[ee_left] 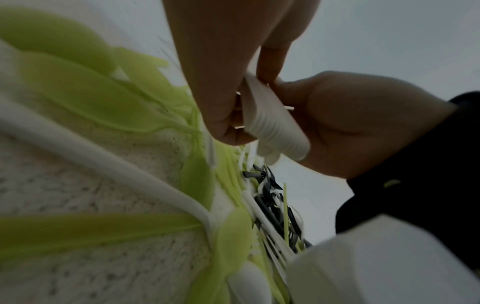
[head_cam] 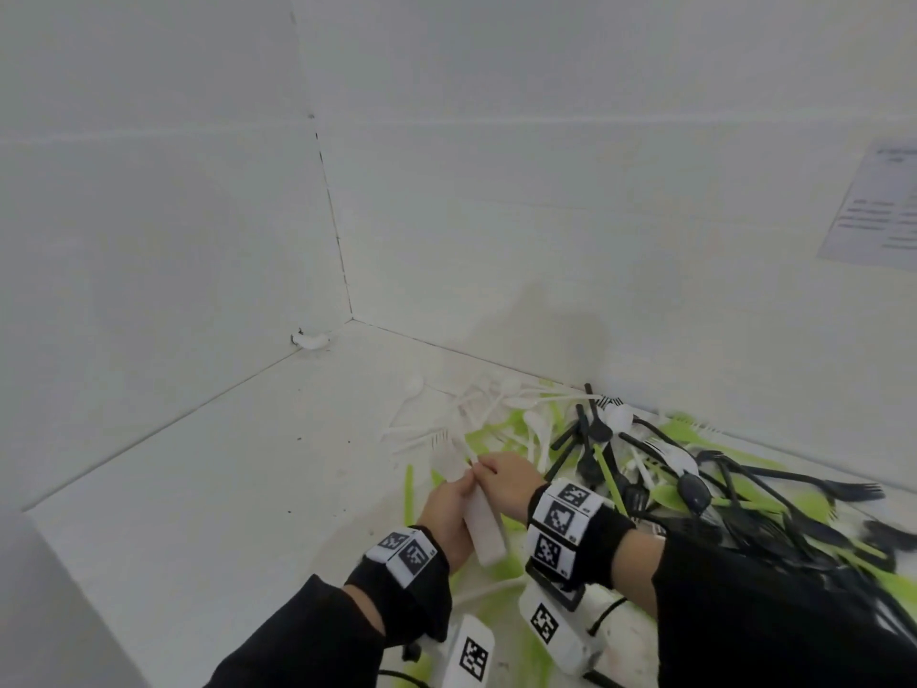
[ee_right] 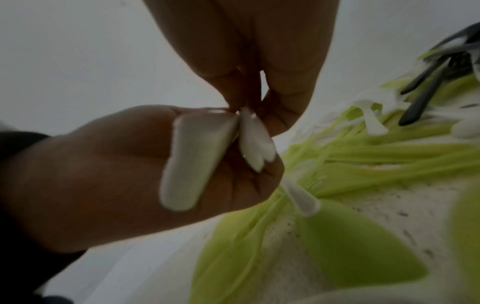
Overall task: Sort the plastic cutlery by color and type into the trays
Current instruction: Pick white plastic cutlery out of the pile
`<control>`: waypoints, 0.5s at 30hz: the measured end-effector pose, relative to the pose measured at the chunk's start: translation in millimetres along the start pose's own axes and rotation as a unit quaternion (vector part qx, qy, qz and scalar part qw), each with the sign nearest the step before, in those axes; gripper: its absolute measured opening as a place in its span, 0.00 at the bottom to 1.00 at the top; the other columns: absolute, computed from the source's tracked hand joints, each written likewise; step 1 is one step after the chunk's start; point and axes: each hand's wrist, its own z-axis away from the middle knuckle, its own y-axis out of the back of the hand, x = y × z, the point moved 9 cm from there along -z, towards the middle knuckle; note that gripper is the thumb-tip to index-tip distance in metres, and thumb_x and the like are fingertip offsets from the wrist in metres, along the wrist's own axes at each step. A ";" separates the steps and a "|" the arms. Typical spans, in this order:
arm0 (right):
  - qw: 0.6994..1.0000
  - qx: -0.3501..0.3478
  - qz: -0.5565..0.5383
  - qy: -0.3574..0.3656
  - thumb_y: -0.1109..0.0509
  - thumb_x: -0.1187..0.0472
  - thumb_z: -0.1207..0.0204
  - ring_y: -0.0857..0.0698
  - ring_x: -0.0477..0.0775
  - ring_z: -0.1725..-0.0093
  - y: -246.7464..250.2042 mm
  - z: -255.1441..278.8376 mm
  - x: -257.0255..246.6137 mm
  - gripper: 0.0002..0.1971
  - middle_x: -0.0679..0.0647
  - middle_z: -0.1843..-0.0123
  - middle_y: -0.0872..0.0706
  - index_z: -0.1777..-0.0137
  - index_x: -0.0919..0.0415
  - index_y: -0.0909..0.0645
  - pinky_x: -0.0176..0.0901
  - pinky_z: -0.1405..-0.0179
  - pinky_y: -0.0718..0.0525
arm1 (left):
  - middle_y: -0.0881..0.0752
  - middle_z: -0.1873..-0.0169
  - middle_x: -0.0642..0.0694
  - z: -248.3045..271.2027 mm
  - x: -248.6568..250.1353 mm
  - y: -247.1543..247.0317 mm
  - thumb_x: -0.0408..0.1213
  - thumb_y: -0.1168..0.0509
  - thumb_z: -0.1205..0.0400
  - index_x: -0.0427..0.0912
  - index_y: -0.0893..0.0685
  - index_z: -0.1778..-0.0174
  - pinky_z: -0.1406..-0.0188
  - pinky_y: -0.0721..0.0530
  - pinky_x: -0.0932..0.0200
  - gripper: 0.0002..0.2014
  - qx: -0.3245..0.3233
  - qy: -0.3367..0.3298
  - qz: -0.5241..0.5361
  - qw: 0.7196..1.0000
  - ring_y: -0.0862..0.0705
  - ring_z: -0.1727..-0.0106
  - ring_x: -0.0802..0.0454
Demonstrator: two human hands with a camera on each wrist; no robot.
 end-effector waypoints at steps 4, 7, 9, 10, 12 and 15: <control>0.996 0.010 -0.085 -0.020 0.38 0.58 0.18 0.20 0.54 0.48 -4.6 7.7 8.9 0.07 0.50 0.61 0.19 0.50 0.58 0.19 0.41 0.51 0.23 | 0.18 0.45 0.34 3.4 -3.7 -0.3 0.36 0.53 0.11 0.28 0.27 0.32 0.49 0.22 0.54 0.19 -0.009 0.011 0.010 1.000 0.19 0.47 0.41; 0.986 0.088 -0.131 -0.058 0.32 0.55 0.22 0.20 0.53 0.50 4.3 13.2 25.3 0.10 0.47 0.62 0.24 0.45 0.56 0.24 0.43 0.44 0.21 | 0.17 0.46 0.34 5.2 -6.8 -4.5 0.36 0.55 0.11 0.30 0.25 0.35 0.52 0.21 0.54 0.18 -0.028 0.025 0.028 0.999 0.18 0.52 0.44; 0.985 0.087 -0.141 -0.057 0.31 0.55 0.23 0.18 0.55 0.50 3.0 15.8 27.7 0.06 0.48 0.62 0.22 0.55 0.54 0.26 0.47 0.43 0.18 | 0.16 0.50 0.35 4.5 -7.5 -5.8 0.36 0.54 0.12 0.29 0.23 0.38 0.54 0.20 0.54 0.18 -0.033 0.029 0.038 0.998 0.18 0.52 0.44; 0.982 0.075 -0.168 -0.050 0.31 0.56 0.23 0.17 0.57 0.50 0.0 15.7 27.7 0.06 0.48 0.62 0.21 0.59 0.53 0.26 0.51 0.43 0.17 | 0.15 0.52 0.35 4.3 -7.0 -6.4 0.37 0.54 0.12 0.29 0.22 0.41 0.56 0.20 0.54 0.18 -0.035 0.028 0.041 0.998 0.17 0.53 0.44; 0.975 0.044 -0.215 -0.036 0.32 0.57 0.22 0.16 0.58 0.50 -6.3 14.4 26.5 0.04 0.49 0.61 0.20 0.57 0.54 0.23 0.53 0.48 0.15 | 0.14 0.54 0.37 3.4 -5.5 -6.5 0.39 0.52 0.12 0.32 0.19 0.47 0.62 0.17 0.55 0.18 -0.036 0.027 0.043 0.998 0.17 0.56 0.45; 0.985 0.033 -0.168 -0.009 0.34 0.60 0.21 0.20 0.51 0.55 -3.1 11.9 23.6 0.11 0.48 0.61 0.21 0.42 0.64 0.20 0.36 0.65 0.22 | 0.15 0.52 0.39 -1.3 -5.8 -1.0 0.38 0.50 0.12 0.35 0.20 0.45 0.72 0.19 0.58 0.15 -0.008 0.020 0.036 0.999 0.18 0.59 0.48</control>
